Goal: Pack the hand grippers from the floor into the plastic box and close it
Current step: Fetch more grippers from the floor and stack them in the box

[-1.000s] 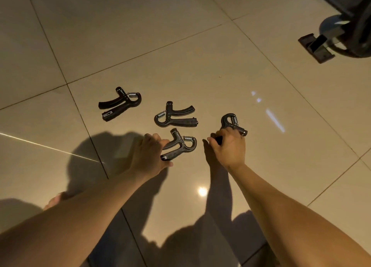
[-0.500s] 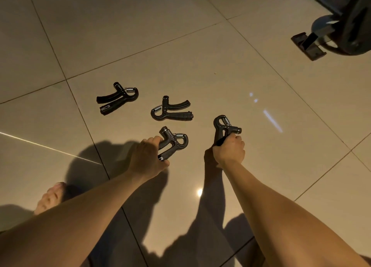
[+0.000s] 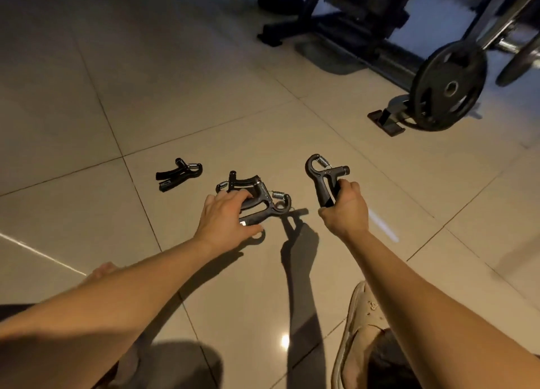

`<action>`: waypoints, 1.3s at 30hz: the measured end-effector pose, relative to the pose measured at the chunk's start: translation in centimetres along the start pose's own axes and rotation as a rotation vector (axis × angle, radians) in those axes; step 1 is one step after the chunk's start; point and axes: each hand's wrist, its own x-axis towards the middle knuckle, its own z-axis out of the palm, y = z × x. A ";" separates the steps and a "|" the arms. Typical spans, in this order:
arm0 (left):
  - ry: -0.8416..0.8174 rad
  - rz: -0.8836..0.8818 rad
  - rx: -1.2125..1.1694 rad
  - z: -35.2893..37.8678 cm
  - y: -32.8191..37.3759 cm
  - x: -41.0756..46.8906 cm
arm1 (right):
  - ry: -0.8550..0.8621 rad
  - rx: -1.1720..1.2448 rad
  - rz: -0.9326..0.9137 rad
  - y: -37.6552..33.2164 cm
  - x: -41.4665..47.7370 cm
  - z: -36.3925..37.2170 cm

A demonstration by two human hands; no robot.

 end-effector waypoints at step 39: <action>0.039 0.480 -0.216 -16.8 41.6 -40.7 | 0.182 -0.249 -0.115 14.1 -56.3 -45.0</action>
